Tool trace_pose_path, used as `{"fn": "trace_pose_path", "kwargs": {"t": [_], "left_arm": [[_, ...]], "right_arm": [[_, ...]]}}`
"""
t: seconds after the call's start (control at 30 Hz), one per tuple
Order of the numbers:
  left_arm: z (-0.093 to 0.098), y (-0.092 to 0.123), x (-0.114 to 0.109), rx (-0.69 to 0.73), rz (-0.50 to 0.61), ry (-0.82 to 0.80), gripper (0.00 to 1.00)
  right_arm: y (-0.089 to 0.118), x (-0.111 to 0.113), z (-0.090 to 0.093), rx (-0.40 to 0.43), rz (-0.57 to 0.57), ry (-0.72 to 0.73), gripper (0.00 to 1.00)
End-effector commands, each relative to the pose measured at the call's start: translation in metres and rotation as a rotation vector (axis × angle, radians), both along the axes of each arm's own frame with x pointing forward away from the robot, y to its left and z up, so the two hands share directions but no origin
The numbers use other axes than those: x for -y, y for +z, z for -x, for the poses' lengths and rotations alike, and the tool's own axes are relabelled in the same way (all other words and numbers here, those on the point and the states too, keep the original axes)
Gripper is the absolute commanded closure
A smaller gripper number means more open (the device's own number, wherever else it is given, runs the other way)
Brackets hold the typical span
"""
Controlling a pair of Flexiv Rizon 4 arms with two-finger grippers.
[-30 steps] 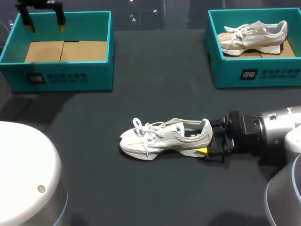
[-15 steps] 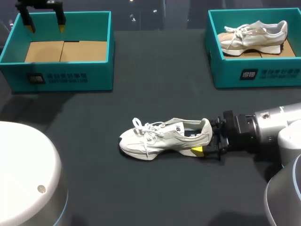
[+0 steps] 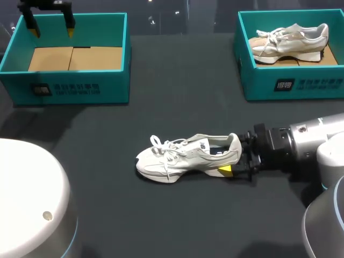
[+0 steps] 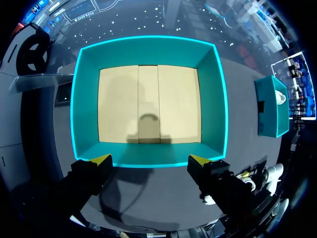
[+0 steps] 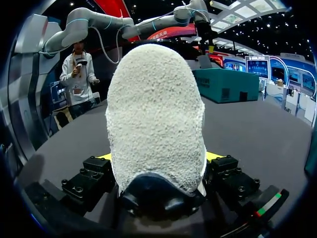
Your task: Take the shoe out of the shoebox, open the shoe tongue, remove and reinsert the insole, then place the shoe into the shoebox
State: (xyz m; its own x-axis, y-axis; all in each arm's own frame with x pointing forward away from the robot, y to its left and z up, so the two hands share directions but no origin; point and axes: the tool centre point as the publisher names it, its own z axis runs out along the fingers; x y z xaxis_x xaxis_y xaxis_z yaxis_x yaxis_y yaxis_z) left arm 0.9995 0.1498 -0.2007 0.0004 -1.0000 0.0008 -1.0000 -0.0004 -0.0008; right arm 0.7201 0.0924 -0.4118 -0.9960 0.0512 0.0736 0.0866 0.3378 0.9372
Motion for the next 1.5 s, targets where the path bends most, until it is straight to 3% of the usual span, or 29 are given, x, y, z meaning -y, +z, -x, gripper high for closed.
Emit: {"fn": "trace_pose_path", "kwargs": {"t": [0.03,0.47,0.63,1.03,1.33,1.5], "left_arm": [[0.000,0.001,0.000,-0.001,-0.001,0.000,0.00],[0.000,0.001,0.000,-0.001,-0.001,0.000,0.00],[0.036,0.004,0.042,0.057,-0.035,0.040,0.00],[0.110,0.015,0.126,0.039,-0.014,0.036,0.00],[0.149,0.011,0.181,0.043,-0.021,-0.021,0.00],[0.157,0.010,0.212,0.016,-0.021,-0.045,0.00]], "right_arm": [[0.000,-0.001,-0.001,-0.001,0.002,-0.003,1.00],[0.000,-0.001,-0.001,-0.001,0.002,-0.003,1.00],[0.000,-0.001,-0.001,-0.001,0.002,-0.003,1.00],[0.000,-0.001,-0.001,-0.001,0.002,-0.003,1.00],[0.000,-0.001,-0.001,-0.001,0.002,-0.003,1.00],[0.000,-0.001,-0.001,-0.001,0.002,-0.003,1.00]]}}
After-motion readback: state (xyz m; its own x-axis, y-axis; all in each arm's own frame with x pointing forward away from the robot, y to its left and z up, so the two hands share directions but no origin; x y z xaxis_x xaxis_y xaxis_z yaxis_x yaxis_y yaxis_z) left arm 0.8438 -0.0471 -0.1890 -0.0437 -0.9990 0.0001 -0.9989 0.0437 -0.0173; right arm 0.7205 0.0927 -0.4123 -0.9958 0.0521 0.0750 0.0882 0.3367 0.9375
